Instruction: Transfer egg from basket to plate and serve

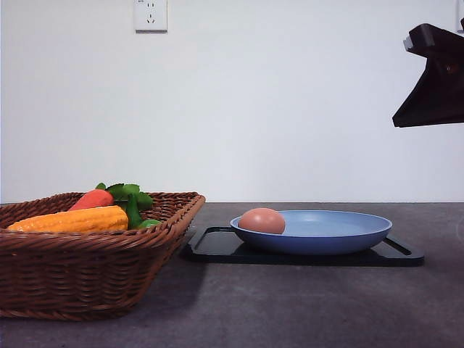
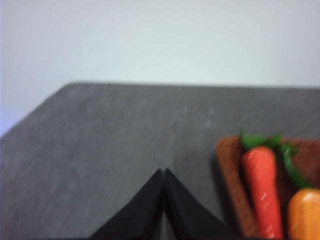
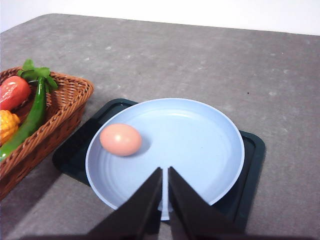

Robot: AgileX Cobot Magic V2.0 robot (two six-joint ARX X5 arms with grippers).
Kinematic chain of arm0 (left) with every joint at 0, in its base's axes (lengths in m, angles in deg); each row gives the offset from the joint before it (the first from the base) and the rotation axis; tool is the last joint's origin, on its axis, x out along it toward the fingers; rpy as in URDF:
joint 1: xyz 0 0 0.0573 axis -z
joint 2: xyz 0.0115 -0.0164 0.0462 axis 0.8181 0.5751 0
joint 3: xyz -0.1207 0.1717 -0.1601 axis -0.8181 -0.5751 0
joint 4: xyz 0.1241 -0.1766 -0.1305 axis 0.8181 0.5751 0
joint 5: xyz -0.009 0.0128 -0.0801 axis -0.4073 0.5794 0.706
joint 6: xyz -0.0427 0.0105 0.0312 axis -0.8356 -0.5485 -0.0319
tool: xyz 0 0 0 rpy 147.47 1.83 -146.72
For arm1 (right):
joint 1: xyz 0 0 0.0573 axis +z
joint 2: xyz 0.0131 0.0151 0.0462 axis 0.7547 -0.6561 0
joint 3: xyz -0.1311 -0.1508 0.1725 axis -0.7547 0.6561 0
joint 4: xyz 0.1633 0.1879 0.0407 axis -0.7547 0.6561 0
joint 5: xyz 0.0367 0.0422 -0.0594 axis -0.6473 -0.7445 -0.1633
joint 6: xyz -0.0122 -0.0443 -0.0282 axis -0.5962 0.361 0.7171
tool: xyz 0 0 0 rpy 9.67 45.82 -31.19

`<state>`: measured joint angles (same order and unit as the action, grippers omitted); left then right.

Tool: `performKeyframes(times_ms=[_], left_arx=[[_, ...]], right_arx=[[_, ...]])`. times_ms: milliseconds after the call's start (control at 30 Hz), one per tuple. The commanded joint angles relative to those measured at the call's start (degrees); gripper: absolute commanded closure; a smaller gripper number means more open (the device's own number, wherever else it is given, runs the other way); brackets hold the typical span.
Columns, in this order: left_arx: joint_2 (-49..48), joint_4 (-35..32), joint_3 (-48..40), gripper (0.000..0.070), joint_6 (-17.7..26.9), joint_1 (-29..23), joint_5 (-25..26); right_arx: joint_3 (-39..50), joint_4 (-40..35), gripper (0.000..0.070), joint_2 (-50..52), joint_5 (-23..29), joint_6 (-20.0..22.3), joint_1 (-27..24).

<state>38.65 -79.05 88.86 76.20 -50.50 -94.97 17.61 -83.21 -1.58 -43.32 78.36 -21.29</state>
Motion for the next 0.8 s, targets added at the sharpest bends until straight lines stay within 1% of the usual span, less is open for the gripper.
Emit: performKeyframes(times_ms=[0,167,267,400,767], left_arx=[[-0.7,-0.6,-1.5,0.07,0.1,-0.4,0.1],[-1.2,0.2,-5.0,0.07,0.1,-0.7,0.0],[-1.2,-0.9,-6.4,0.07,0.1,-0.7,0.2],[-1.2,-2.3,-6.4,0.07,0.1,-0.7,0.1],[-1.2,-2.4,-6.4,0.07,0.1,-0.7,0.1]], right_arx=[[-0.3,-0.6,0.07,-0.2,0.1,-0.6,0.3],[-0.3,-0.6,0.07,-0.2,0.1,-0.6,0.3],[-0.3,-0.6,0.07,-0.2,0.1,-0.5,0.3],[-0.3,-0.6,0.07,-0.2,0.1,-0.6,0.3],[-0.3,-0.6,0.07,-0.2,0.1,-0.5,0.3]])
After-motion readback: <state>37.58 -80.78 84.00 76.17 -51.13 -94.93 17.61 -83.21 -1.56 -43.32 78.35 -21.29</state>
